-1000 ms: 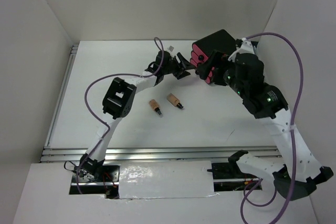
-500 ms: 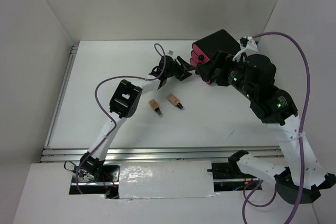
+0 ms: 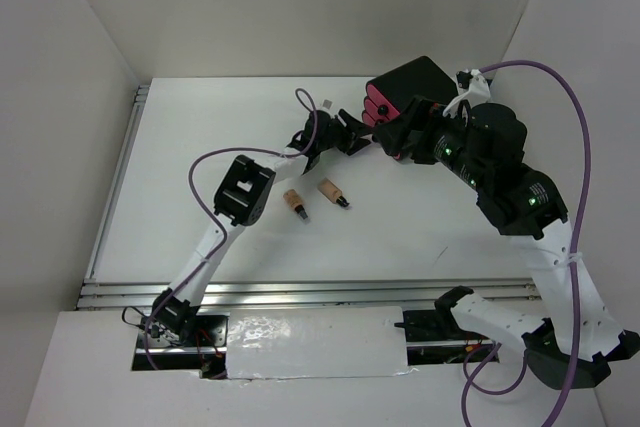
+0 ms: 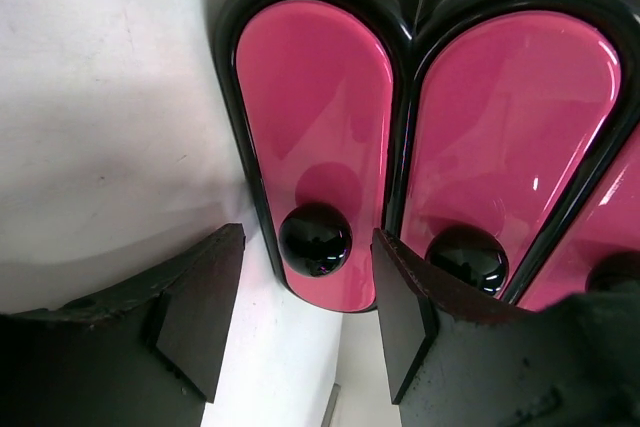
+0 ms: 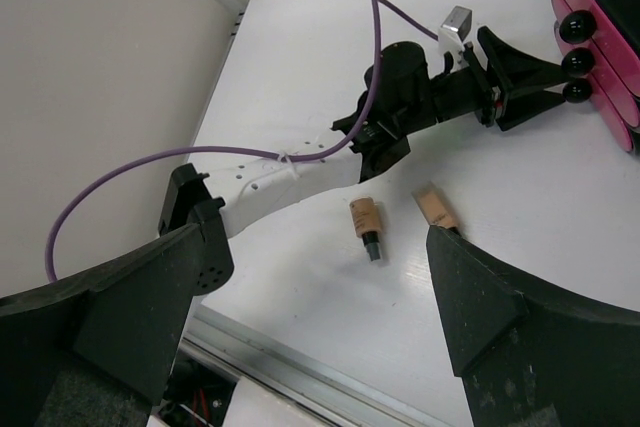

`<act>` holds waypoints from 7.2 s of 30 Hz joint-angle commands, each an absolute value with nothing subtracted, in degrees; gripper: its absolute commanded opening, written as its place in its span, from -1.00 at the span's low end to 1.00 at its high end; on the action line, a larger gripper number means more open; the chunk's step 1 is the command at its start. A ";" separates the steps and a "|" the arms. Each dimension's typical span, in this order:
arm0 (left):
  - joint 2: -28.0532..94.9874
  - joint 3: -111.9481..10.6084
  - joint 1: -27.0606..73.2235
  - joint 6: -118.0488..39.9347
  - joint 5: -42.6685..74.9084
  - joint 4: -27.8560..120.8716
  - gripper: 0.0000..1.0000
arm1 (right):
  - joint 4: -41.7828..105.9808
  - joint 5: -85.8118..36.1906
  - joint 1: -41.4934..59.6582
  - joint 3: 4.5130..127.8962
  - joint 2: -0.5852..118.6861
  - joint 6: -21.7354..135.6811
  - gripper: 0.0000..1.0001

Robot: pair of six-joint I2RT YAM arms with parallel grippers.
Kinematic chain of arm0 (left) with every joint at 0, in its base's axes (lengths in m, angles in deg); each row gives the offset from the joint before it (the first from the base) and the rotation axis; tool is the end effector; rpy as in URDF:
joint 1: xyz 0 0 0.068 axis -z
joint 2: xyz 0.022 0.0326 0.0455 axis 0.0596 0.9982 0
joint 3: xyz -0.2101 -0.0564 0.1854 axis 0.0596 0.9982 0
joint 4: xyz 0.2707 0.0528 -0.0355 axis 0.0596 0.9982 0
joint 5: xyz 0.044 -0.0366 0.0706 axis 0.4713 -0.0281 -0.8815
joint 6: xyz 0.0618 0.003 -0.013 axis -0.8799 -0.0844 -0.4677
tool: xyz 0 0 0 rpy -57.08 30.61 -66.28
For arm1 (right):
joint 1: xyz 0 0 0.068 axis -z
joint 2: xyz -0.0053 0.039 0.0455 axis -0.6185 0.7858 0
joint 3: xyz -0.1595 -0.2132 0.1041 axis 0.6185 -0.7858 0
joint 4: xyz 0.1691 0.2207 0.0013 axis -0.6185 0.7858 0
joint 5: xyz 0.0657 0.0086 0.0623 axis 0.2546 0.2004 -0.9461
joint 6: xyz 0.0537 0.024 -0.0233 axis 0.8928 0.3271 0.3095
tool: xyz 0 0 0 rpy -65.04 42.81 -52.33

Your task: Organize the makeup

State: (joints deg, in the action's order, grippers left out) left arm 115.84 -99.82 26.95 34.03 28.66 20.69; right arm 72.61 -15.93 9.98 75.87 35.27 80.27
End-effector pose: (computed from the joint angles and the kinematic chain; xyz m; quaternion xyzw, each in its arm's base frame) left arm 0.5450 -0.3393 0.0928 -0.2353 0.7169 -0.6149 0.2292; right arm 0.1707 0.0904 0.4955 0.0196 0.7829 0.2956 0.5470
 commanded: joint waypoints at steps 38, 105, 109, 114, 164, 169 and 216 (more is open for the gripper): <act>106.16 -85.75 23.83 31.45 30.71 11.80 -0.53 | 68.95 -17.52 10.26 75.30 33.96 79.42 0.99; 42.78 -53.12 7.92 -14.60 12.07 92.12 0.99 | 70.61 -8.47 0.24 79.43 95.04 60.00 0.17; 43.75 -52.59 7.83 -14.34 13.83 91.50 0.99 | 69.91 -9.17 0.33 78.02 93.99 60.09 -0.18; 43.32 -52.77 7.83 -14.34 12.79 91.06 0.99 | 68.86 -10.32 0.24 79.42 90.31 59.56 -0.58; 44.37 -54.17 7.74 -18.03 15.95 89.92 0.99 | 61.21 5.07 13.60 102.63 107.43 44.44 -0.05; 45.51 -55.05 7.83 -16.80 13.14 91.76 0.99 | 61.47 5.24 13.60 102.80 106.82 45.24 0.36; 40.68 -53.56 8.36 -6.51 2.32 100.38 0.99 | 70.35 -12.43 -9.78 90.86 104.45 67.82 -0.03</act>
